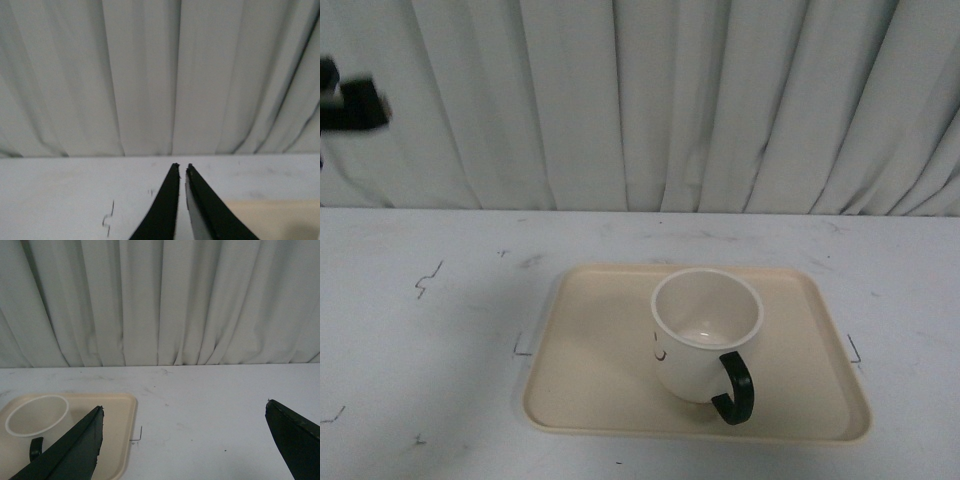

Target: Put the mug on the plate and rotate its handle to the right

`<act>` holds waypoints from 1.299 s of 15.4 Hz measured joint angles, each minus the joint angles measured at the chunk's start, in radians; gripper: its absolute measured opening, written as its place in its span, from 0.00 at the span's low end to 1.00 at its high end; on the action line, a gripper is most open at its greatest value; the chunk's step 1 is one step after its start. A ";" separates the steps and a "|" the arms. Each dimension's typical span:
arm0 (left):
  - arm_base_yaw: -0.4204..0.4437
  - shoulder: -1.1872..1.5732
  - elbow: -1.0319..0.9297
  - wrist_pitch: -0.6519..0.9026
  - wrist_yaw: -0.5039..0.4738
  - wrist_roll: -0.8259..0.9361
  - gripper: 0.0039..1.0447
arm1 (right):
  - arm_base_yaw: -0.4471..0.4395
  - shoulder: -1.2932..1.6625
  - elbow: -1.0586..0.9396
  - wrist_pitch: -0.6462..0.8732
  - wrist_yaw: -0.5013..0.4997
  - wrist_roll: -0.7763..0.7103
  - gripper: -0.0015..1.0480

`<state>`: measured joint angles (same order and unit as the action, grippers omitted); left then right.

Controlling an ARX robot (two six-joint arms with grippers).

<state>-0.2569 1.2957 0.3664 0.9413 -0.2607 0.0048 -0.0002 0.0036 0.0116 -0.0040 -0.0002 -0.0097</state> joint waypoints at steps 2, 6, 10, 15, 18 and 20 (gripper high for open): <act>0.051 -0.079 -0.106 -0.021 0.052 -0.002 0.01 | 0.000 0.000 0.000 0.000 0.000 0.000 0.94; 0.121 -0.265 -0.220 -0.081 0.129 -0.002 0.01 | 0.000 0.000 0.000 0.000 0.000 0.000 0.94; 0.182 -0.412 -0.313 -0.089 0.186 -0.001 0.01 | 0.000 0.000 0.000 0.000 0.000 0.000 0.94; 0.257 -0.650 -0.357 -0.312 0.259 -0.003 0.01 | 0.000 0.000 0.000 0.000 0.000 0.000 0.94; 0.257 -0.780 -0.358 -0.433 0.258 -0.004 0.01 | 0.000 0.000 0.000 0.000 0.000 0.000 0.94; 0.257 -0.859 -0.358 -0.510 0.259 -0.004 0.01 | 0.000 0.000 0.000 0.000 0.000 0.000 0.94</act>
<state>-0.0002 0.4370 0.0086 0.4316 -0.0021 0.0010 -0.0002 0.0036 0.0116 -0.0036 -0.0006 -0.0097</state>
